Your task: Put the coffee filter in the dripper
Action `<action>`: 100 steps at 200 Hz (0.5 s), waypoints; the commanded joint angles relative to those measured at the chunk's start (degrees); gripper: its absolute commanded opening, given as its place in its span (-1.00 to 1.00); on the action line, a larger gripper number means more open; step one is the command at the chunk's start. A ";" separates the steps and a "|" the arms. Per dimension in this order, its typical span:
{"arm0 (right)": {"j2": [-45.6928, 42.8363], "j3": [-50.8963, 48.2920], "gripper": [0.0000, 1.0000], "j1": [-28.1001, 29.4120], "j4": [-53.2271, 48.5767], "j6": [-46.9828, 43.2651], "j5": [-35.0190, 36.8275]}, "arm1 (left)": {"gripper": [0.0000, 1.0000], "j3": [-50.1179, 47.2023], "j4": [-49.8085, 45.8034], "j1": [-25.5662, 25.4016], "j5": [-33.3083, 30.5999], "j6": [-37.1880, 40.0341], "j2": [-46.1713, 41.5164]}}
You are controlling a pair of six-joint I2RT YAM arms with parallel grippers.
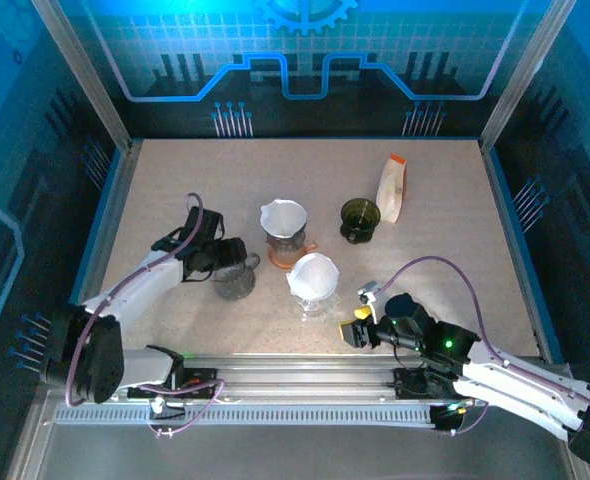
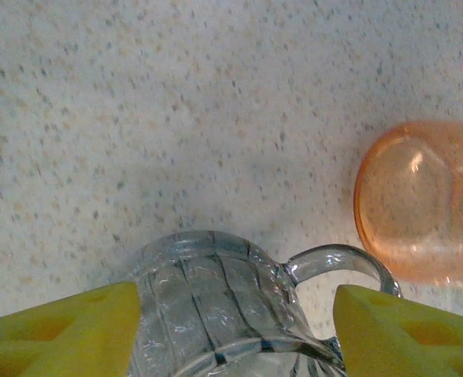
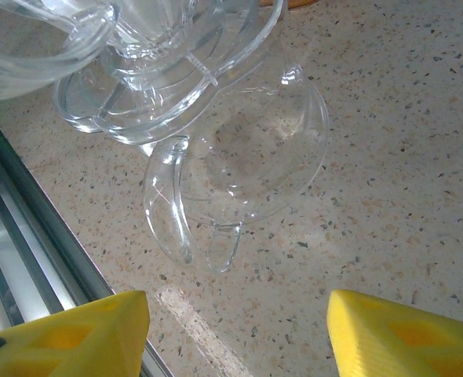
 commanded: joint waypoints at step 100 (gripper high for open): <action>12.54 2.07 0.28 3.64 9.51 -2.45 -1.39 | 0.57 -7.40 -9.26 -6.09 0.11 -11.73 -25.02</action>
